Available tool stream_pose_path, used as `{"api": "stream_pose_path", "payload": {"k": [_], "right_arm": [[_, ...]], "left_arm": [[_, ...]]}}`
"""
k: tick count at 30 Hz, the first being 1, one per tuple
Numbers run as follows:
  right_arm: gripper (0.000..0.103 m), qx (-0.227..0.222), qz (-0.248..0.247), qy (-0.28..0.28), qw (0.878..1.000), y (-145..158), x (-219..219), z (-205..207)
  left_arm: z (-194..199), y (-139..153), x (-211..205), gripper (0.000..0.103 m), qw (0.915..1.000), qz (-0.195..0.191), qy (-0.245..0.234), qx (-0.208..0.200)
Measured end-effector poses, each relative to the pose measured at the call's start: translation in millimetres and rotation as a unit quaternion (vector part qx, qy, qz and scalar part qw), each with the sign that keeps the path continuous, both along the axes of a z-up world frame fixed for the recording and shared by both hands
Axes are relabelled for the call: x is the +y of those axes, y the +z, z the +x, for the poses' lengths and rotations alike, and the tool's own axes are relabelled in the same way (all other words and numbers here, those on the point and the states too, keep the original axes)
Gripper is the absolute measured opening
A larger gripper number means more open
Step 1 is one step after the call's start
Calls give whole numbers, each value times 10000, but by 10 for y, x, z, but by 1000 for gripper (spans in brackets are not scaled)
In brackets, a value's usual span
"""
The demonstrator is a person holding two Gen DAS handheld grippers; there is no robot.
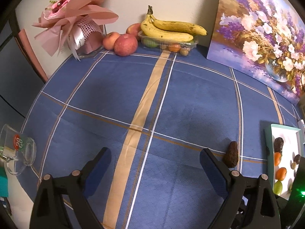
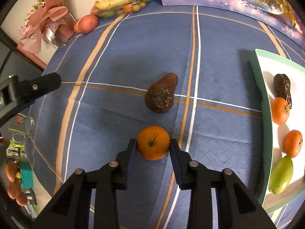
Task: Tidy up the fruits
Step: 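Close the right tool on the orange lying on the cloth, then close the left tool on the dark brown fruit while the right tool holds the orange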
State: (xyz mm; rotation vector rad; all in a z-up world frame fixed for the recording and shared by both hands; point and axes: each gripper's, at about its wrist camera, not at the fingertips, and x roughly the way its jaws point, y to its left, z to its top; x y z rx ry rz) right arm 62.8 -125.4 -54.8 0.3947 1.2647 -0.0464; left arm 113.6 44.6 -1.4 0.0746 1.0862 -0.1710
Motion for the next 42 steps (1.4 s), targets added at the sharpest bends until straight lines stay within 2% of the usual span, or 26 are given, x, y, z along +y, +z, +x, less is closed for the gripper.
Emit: {"api": "stream_pose_path", "payload": {"k": [9,13,22,28,34,36,40,42], "right_arm": [[36,-192,-95,-480,9986,161,-320,-118],[36,-202,-347,-702,9967,238,-502,-193],[36,-267,-541,-1118,9919,368,-887,-441],[36,-351,-698,-1250,9891,436,-988,-524],[36,-428,-606,-1376,9877,452,-1067,-568],[36,-448,-571,-1413,9873,447,-1075,-563],[36,-500,-526,-1433,9870,462,-1079,-567],[36,-511,-512,-1438,9870,465,-1082,-571]], "left_arm": [[-33,-49,-184,96,9998,-64,-203,59],[-52,-73,-306,96,9990,-224,-362,141],[-149,-186,-726,95,9947,-429,-858,371],[-159,-333,-956,84,9901,-762,-953,695],[-154,-533,-1063,66,9859,-1018,-886,986],[-154,-598,-1081,56,9846,-1090,-856,1067],[-165,-680,-1088,47,9841,-1127,-770,1140],[-169,-685,-1080,37,9832,-1192,-758,1159]]}}
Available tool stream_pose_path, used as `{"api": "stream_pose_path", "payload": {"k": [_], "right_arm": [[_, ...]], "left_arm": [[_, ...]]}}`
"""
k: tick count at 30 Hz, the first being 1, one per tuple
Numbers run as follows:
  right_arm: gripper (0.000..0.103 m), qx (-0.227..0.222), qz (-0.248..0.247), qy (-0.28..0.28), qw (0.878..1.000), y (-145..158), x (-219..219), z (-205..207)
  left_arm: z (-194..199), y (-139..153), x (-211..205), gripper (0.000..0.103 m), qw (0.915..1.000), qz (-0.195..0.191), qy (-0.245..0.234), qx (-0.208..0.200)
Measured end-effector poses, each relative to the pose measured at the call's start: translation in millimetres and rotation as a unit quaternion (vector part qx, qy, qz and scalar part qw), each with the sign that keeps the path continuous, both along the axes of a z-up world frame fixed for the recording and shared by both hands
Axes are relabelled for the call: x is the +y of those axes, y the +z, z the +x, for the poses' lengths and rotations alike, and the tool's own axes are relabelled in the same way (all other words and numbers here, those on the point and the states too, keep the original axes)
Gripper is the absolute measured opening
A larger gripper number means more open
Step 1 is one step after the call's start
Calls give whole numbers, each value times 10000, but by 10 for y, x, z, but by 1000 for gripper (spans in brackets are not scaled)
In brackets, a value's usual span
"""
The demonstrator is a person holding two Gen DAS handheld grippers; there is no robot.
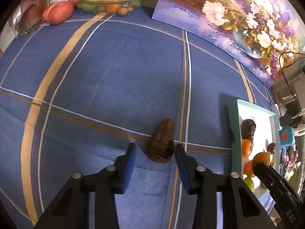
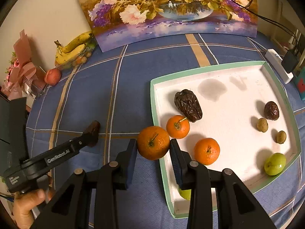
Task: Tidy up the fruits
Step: 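Close the left tool on the dark brown fruit while the right tool holds the orange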
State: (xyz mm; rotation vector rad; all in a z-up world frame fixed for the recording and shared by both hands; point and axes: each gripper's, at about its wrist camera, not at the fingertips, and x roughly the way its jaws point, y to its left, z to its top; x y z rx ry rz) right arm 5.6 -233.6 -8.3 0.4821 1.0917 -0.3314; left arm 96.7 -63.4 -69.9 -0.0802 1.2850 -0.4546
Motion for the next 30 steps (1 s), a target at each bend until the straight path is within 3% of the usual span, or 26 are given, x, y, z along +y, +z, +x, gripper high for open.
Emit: {"api": "stream_pose_path", "payload": {"k": [6,11,16,18,19,21,26,28,30], "right_arm": [[36,-46,60,-61,10000,14,-35,-6],[36,-67,124,-177,9997,20,-104,-33],[36,-76,170,-224,9996,19,-125,-45],[36,-78,183,-232,9995,17,-129,-47],[36,-77,187,-235,9995,14,-128,-46],[36,-79,195,-234,9995,12,-134,-47],[36,-75,216,-238,9995,11,-153,-50],[36,-76,226,-248,9994,10,-155,-49],[36,-83,241,-262,9993,11,-170,-53]], "left_arm": [[-21,103,-2,25,9999,-105,-32,-128],[1,108,-10,24,9999,54,-36,-140],[35,73,10,31,9999,-64,27,-81],[47,28,-1,55,10000,34,25,-18],[51,-4,-11,56,10000,54,21,19],[59,-65,-32,53,9999,-49,0,140],[58,-60,-106,52,10000,75,-40,-23],[67,-56,-98,45,10000,-10,-28,-9],[73,-54,-85,32,9996,-263,-36,92]]}}
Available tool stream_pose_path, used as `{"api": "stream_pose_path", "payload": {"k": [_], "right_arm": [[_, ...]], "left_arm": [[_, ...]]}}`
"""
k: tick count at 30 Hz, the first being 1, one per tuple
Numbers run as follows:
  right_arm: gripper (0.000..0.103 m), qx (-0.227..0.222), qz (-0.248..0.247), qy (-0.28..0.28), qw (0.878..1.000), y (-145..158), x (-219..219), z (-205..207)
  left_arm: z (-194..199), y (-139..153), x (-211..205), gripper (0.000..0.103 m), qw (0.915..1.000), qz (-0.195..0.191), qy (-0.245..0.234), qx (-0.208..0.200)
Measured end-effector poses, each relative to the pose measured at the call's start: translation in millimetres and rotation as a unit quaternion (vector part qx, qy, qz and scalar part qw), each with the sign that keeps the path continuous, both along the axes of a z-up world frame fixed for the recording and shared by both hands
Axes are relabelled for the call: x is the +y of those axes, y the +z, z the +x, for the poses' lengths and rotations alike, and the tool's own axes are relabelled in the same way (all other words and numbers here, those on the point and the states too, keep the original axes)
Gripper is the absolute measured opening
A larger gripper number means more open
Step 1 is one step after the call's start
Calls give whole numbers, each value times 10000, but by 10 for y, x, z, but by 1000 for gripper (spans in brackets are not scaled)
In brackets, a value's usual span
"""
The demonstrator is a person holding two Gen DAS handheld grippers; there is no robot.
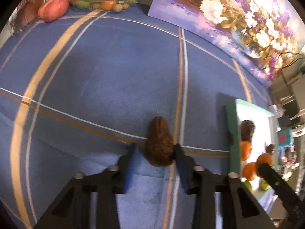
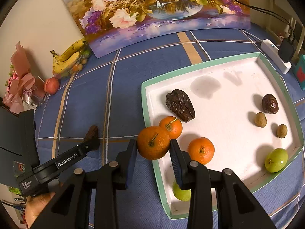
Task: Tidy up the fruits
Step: 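Close the left tool on the dark brown fruit while the right tool holds the orange, then carry the brown fruit in the left tool while the right tool carries the orange to the tray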
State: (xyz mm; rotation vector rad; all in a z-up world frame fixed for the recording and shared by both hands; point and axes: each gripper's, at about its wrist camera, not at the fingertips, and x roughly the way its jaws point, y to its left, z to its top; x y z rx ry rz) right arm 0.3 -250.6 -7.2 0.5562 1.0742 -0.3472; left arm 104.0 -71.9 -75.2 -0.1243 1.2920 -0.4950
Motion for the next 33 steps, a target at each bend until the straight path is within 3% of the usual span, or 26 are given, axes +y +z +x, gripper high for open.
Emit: {"api": "stream_pose_path", "payload": {"k": [4,10,19,24,33], "right_arm": [[36,-42,27,-72,10000,9,-43,-26],[36,-204,82,-292,9993,62,-199,-122],[36,-315,-327,-1181,9920,274,-698,-450],[36,-377,-567,-1679,9835,386,-971,-670],[36,-430,-790,-1978,9761,493,-1174,-920]], "left_arm": [[-28,116,-4,32,9997,-163,-41,-153],[-92,527,-5,32,9965,-556,-89,-623],[-393,1020,-326,32,9863,-902,-751,-1162],[-622,1104,-650,32,9806,-895,-1260,-1209],[-963,1034,-1089,32,9715,-586,-1951,-1212]]}}
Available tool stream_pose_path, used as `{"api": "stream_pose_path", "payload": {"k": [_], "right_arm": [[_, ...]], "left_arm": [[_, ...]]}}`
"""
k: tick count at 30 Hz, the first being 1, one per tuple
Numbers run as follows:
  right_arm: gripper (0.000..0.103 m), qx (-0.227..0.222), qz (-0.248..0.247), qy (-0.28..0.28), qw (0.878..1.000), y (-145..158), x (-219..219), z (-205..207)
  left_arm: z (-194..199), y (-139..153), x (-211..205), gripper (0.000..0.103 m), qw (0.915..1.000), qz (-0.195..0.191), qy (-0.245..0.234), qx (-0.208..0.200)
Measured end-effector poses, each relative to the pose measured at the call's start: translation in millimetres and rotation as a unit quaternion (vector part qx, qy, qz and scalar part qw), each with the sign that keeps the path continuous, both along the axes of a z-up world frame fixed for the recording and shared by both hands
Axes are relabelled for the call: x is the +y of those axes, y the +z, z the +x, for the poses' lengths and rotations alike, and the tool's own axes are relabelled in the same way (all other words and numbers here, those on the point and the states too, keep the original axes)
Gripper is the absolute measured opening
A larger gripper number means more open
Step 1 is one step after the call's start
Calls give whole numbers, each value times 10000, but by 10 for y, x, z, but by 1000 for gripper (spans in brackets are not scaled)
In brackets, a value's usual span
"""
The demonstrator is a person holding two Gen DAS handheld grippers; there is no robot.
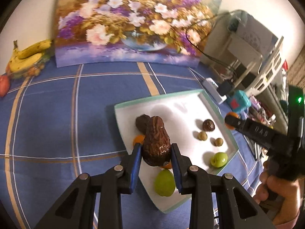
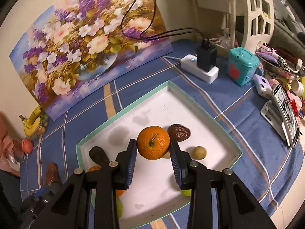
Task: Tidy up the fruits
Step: 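Carry the brown fruit in the left tool while the right tool carries the orange to the tray, then open the left tool over the tray while the right tool releases the orange inside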
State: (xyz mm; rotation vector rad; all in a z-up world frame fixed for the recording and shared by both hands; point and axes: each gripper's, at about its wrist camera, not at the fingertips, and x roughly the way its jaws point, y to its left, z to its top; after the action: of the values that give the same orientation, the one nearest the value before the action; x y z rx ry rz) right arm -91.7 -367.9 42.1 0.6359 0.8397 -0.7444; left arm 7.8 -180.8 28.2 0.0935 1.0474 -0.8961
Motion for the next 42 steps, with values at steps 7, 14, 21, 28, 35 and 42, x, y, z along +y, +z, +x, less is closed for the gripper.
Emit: {"api": "stream_pose_path", "payload": {"k": [7,14,21,28,35,42], "right_arm": [[36,77,279,118,9995,-134,-37,22],[36,484,654,384,9959,-511,2,181],[36,843,923,475,9910,-817,-2,243],[36,975,960,501,9893,-891,-11,240],[36,1037,916,541,9889,-884,3,231],[37,1075,874,534,9889,-876,-2,257]], "left_arm": [[-86,-248,-200,32,9988,415,-219,110],[-111,-514,-269,32,9960,814,-280,259],[-118,-660,-304,32,9935,1022,-287,406],[-69,-650,-282,32,9937,972,-238,512],[-64,-630,-296,34,9931,1016,-288,515],[-62,-572,-285,35,9936,938,-315,543]]}}
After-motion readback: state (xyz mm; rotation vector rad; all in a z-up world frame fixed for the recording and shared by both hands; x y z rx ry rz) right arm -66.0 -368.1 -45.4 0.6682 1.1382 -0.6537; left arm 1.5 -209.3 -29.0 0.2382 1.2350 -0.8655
